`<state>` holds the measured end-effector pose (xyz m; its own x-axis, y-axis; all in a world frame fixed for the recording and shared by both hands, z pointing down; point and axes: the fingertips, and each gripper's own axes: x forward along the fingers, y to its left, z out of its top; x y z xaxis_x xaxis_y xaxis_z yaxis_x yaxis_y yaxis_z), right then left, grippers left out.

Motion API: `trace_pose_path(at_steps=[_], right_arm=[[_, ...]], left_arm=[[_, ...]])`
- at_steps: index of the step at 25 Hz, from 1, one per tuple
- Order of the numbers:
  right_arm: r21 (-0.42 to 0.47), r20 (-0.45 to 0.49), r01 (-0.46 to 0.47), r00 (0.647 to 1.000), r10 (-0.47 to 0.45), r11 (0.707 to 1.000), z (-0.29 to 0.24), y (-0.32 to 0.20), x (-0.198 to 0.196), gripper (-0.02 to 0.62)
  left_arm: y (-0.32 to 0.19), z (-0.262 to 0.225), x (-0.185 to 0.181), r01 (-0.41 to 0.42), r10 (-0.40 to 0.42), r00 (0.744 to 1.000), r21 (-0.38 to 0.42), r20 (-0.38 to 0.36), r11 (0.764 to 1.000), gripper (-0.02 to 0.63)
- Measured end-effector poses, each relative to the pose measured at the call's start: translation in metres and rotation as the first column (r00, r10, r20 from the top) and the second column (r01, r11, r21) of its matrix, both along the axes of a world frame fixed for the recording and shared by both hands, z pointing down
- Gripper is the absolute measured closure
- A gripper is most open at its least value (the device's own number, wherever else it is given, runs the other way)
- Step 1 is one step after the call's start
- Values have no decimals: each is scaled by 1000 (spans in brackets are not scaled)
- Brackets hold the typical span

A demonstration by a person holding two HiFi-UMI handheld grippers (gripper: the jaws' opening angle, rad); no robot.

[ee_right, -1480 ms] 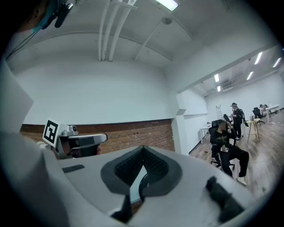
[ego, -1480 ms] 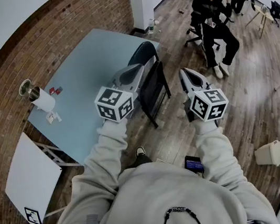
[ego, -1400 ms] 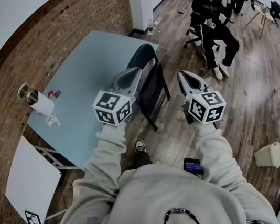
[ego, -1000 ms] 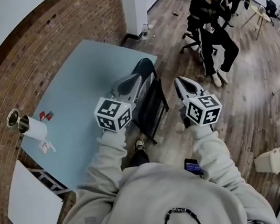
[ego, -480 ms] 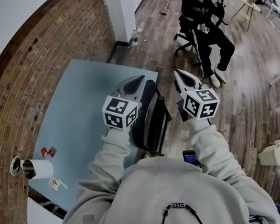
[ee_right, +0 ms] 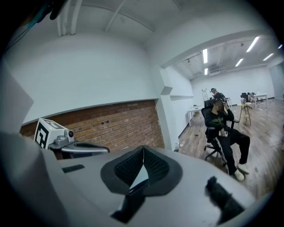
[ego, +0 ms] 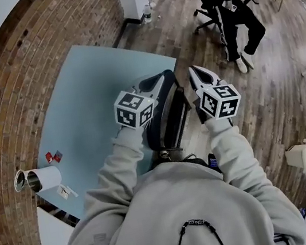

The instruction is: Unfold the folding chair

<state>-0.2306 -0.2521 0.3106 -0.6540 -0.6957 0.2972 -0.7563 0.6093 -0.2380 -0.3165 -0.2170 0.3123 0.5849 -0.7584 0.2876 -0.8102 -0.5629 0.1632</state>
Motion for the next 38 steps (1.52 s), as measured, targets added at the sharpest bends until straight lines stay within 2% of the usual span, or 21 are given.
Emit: trace_pose_path(at_steps=[3,5,7,9,11,13,16,18,21,23,25,27,30,32,33,35,36,38], right_arm=[[-109,-25,-9,1000,7,994,56,-5,0,589],[-196,-47,-35,999,26,980,101,-1,3,588],[-279,-86,-64,995,42,958,146,2,6,566],[-372,-121,-80,992,38,925,193,5,3,459],[-466,-151,-91,988,22,880,243,13,0,391],[-547,-176,-96,984,-1,832,292,21,-2,359],[-627,-236,-115,971,-47,770,354,34,-6,328],[-659,-303,-145,949,-84,738,394,45,-9,318],[-712,-308,-174,948,-80,680,430,53,-20,308],[-744,-329,-196,940,-95,638,447,59,-21,302],[-764,-385,-233,913,-135,602,473,66,-16,299],[-780,-396,-244,905,-153,576,494,70,-19,299],[-803,-379,-233,909,-170,548,509,71,-29,301],[-810,-380,-217,902,-205,545,515,74,-32,301],[-814,-376,-206,899,-224,543,518,76,-34,301],[-827,-351,-183,906,-235,531,525,76,-40,302],[-834,-333,-174,915,-227,524,529,75,-42,307],[-845,-309,-160,925,-222,510,533,79,-44,348]], left_arm=[[-9,54,-7,16,-12,999,-127,36,992,600],[-7,91,-13,32,-21,998,-226,51,974,595],[-9,122,-18,48,-23,996,-306,84,951,523],[-14,148,-22,73,-15,986,-347,165,935,427],[-16,169,-26,107,-31,978,-370,206,923,384],[-16,188,-29,132,-51,978,-411,202,902,345],[-14,216,-24,119,-30,983,-508,181,853,304],[-14,230,-22,103,-20,988,-563,151,820,304],[-15,248,-19,73,21,989,-613,145,787,304],[-12,256,-10,26,35,996,-652,81,758,304],[-5,263,0,-18,31,1000,-689,6,724,305],[3,270,5,-43,40,999,-717,-21,695,307],[7,273,9,-64,96,995,-727,3,683,321],[8,275,8,-62,141,989,-729,47,681,327],[8,277,6,-52,152,986,-733,71,678,354],[3,280,-2,-23,156,981,-740,111,672,462],[2,281,-4,-14,151,981,-743,118,669,489],[4,281,-4,-6,117,989,-752,95,659,493]])
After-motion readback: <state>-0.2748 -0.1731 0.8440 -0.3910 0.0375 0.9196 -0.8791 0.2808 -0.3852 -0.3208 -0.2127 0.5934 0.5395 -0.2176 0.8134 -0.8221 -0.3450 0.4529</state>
